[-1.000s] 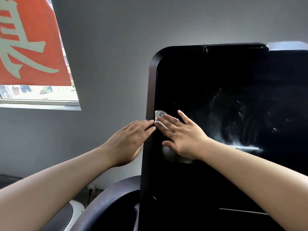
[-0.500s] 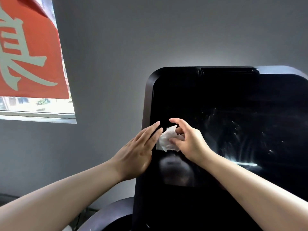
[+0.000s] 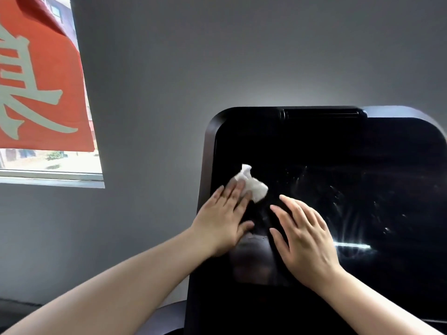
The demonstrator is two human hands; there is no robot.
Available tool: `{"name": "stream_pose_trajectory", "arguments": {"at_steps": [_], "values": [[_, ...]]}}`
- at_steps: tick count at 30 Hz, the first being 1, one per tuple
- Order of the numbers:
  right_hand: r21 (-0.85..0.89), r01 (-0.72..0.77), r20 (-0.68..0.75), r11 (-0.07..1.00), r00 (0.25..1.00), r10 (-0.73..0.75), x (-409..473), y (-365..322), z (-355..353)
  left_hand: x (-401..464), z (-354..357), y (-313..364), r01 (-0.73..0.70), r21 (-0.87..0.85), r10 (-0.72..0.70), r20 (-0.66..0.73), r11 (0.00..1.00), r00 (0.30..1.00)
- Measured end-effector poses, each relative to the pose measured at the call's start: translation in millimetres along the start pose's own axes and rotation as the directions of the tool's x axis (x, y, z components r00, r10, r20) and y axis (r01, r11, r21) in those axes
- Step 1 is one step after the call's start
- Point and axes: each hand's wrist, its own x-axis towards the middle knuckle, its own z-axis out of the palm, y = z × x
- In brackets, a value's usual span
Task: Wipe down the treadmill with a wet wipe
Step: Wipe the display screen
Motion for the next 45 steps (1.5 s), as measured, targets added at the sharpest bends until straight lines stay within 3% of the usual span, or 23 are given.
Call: {"name": "stream_pose_trajectory", "arguments": {"at_steps": [3,6,8,10,12,14,18,24,29,31,36,45], "values": [[-0.081,-0.056,0.112,0.995,0.992,0.065,-3.1,6.5,-1.5,35.1,-21.1,-13.3,0.169,-0.071,-0.166,0.039,0.983,0.985],[-0.154,-0.094,0.218,0.984,0.968,0.127,-4.2,12.5,-1.1,46.7,-26.6,-15.8,0.222,-0.159,-0.217,0.05,0.962,0.975],[-0.181,-0.104,0.252,0.978,0.956,0.149,-4.7,17.0,-0.5,29.2,-23.0,-4.4,0.147,-0.178,-0.141,0.049,0.973,0.989],[-0.188,-0.101,0.271,0.977,0.951,0.15,-5.5,18.8,-0.4,-7.4,-14.7,17.0,-0.015,-0.175,0.013,-0.013,0.984,1.0],[-0.18,-0.091,0.265,0.979,0.954,0.138,-5.5,20.0,-0.3,-40.3,-2.2,31.9,-0.13,-0.134,0.133,0.008,0.982,0.991],[-0.179,-0.085,0.251,0.98,0.959,0.129,-4.5,21.9,-0.3,-49.3,10.6,31.5,-0.15,-0.112,0.158,0.066,0.982,0.985],[-0.192,-0.065,0.227,0.979,0.968,0.109,-2.8,25.0,-1.3,7.4,-13.1,23.1,0.005,-0.15,-0.015,-0.065,0.989,0.998],[-0.2,-0.054,0.22,0.978,0.971,0.099,1.6,25.1,-5.1,102.4,-43.0,-16.4,0.241,-0.277,-0.236,0.051,0.93,0.97],[-0.198,-0.056,0.23,0.979,0.968,0.102,5.7,24.5,-9.0,80.6,-40.8,-16.5,0.16,-0.289,-0.163,0.016,0.944,0.987],[-0.193,-0.06,0.233,0.979,0.967,0.105,6.9,24.7,-9.3,44.6,-26.5,-5.6,0.092,-0.229,-0.09,0.02,0.969,0.996],[-0.168,-0.077,0.222,0.983,0.968,0.114,6.1,23.6,-6.3,-47.3,0.1,18.4,-0.071,-0.272,0.047,-0.095,0.96,0.994],[-0.158,-0.077,0.208,0.984,0.972,0.11,4.9,23.6,-5.4,-31.6,6.5,33.1,0.052,-0.18,-0.066,-0.075,0.982,0.995]]}}
